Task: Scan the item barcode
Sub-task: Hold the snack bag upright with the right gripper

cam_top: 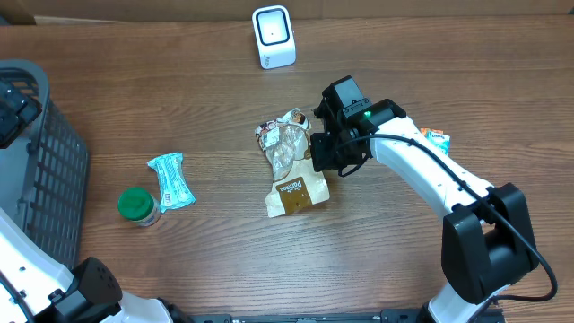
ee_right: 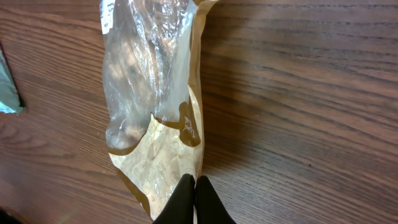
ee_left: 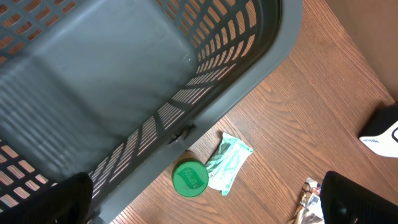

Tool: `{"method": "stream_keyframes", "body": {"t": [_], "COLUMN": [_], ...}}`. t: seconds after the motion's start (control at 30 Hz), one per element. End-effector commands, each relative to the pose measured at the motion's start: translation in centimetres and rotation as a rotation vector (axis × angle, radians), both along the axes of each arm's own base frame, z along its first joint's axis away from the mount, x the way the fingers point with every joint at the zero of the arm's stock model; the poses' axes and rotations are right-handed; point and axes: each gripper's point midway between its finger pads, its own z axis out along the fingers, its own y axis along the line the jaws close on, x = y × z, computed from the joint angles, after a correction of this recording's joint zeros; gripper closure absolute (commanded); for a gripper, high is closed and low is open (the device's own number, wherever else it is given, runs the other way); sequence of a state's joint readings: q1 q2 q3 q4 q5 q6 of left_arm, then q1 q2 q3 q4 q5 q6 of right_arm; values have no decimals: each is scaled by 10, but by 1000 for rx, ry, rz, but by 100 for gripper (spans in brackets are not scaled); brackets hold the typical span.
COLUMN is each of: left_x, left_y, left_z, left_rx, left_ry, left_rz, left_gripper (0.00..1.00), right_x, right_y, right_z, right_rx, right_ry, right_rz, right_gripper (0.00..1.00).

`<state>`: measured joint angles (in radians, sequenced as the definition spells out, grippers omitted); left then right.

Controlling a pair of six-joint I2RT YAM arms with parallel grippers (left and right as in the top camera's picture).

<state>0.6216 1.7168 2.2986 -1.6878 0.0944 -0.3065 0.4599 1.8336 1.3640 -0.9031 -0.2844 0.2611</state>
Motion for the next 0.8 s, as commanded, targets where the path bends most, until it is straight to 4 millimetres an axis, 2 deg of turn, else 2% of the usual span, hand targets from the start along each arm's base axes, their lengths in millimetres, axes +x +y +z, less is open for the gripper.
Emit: {"method": "stream_keyframes", "body": {"t": [0.0,0.17,0.4,0.77], "left_x": [1,1,1,1], "left_y": [-3,-3,-3,-3], "left_z": [1,1,1,1], "left_rx": [3,3,3,3], "left_ry": [-2,-2,-2,-2], "left_rz": [-23,-23,-23,-23], "left_gripper": [0,0,0,1], "right_x": [6,10,3,4], "right_y": [2,-2,-5,-5], "right_z": [32,68,64,65], "right_rx": [22,33,17,21], "right_ry": [-96,-186,-154,-163], "right_rz": [29,12,14,14], "right_gripper": [96,96,96,96]}}
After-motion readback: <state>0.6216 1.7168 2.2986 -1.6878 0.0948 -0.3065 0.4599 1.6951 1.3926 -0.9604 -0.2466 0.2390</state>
